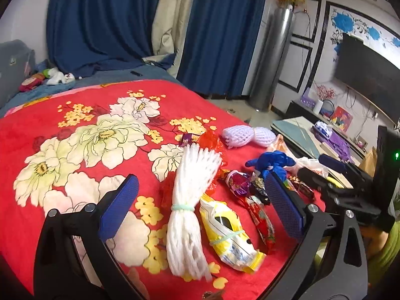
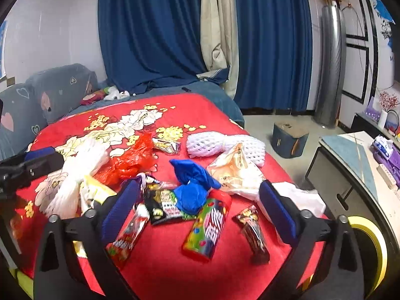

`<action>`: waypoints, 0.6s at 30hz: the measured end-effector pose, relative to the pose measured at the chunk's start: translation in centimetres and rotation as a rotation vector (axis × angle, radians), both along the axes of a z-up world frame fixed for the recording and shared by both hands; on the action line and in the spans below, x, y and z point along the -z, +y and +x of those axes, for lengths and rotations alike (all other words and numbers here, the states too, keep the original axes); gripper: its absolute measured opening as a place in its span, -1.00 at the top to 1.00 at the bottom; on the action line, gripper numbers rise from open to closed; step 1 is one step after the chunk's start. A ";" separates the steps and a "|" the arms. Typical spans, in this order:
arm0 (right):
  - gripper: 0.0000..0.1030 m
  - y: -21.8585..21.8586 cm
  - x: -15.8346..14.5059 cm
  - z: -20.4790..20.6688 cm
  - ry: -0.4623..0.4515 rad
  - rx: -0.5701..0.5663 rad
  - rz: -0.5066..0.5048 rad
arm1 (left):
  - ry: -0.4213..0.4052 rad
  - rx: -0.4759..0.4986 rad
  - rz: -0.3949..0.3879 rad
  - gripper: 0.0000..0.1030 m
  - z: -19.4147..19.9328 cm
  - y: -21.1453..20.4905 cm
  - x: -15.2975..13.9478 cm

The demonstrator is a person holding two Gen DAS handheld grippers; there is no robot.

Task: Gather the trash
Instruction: 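Grasp the white mesh sleeves with the left tool while the right tool grasps the blue glove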

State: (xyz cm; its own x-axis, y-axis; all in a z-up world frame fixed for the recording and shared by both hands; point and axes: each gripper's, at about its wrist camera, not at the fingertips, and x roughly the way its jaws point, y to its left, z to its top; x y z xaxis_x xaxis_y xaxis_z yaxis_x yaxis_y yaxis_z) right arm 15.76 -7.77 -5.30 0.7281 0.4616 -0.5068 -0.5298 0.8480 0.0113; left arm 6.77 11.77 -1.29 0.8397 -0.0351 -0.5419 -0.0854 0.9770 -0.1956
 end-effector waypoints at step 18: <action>0.70 2.9 2.2 4.8 0.143 -0.067 -0.078 | 0.163 -0.005 -0.211 0.01 2.0 3.2 3.7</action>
State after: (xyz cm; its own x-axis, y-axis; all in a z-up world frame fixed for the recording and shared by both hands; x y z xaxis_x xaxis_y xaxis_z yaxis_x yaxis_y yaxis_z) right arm 20.60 -4.91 -7.49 0.6146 0.4621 -0.6393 -0.5829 0.8121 0.0266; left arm 8.73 14.98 -5.02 0.7424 -0.1577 -0.6512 -0.1370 0.9156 -0.3780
